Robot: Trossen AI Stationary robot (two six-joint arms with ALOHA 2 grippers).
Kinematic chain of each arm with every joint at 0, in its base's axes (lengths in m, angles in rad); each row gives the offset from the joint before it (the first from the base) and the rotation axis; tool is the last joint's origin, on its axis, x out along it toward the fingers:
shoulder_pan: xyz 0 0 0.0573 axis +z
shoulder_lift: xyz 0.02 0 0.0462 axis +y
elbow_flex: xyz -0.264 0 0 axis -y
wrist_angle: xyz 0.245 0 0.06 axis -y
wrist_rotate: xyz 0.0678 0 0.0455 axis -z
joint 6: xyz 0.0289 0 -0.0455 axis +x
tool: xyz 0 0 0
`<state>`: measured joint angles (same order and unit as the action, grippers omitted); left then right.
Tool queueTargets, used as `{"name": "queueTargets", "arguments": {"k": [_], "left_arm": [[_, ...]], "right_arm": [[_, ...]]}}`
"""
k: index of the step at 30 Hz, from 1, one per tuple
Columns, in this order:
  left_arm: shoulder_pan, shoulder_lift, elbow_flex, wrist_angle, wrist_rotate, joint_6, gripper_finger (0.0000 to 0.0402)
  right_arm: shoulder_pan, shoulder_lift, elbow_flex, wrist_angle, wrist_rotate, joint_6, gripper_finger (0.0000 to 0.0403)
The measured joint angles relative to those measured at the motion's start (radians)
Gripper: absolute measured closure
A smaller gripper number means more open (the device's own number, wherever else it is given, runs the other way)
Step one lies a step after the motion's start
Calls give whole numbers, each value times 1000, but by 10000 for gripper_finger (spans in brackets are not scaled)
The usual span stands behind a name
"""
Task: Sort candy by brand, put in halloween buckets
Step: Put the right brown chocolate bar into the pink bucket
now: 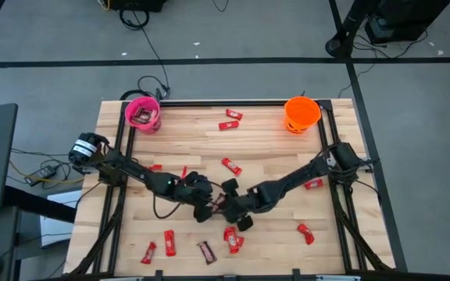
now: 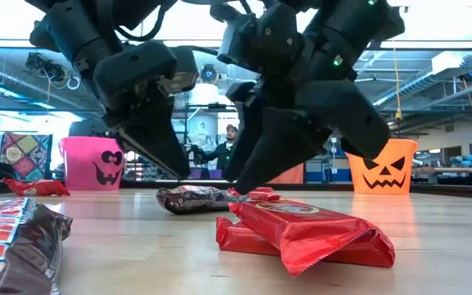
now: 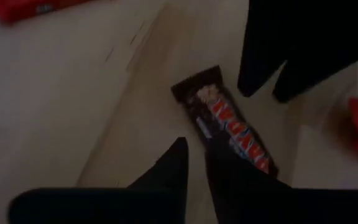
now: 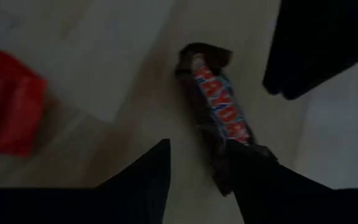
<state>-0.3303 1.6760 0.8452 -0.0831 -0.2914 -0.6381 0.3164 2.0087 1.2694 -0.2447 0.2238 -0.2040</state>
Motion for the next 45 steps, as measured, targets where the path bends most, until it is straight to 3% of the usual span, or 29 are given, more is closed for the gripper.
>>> {"name": "queueTargets", "arguments": {"k": [7,11,17,23,30,39,45], "left_arm": [[-19,-2,0,-79,2,-58,261],[-19,-2,0,-101,23,-98,240],[-19,-2,0,-114,35,-98,238],[-25,-2,0,-78,-12,18,238],[-34,-2,0,-72,-4,-100,238],[-96,-3,0,-85,3,-101,238],[-127,-3,0,-121,6,-128,238]], "right_arm": [[-66,0,0,-14,-44,-95,184],[-86,0,0,-44,-71,-111,158],[-114,0,0,-79,-170,-104,143],[-137,0,0,-91,-208,-56,148],[-155,0,0,-104,-215,-32,149],[-169,0,-1,-32,-222,28,157],[-182,1,-2,-48,-301,147,174]]}}
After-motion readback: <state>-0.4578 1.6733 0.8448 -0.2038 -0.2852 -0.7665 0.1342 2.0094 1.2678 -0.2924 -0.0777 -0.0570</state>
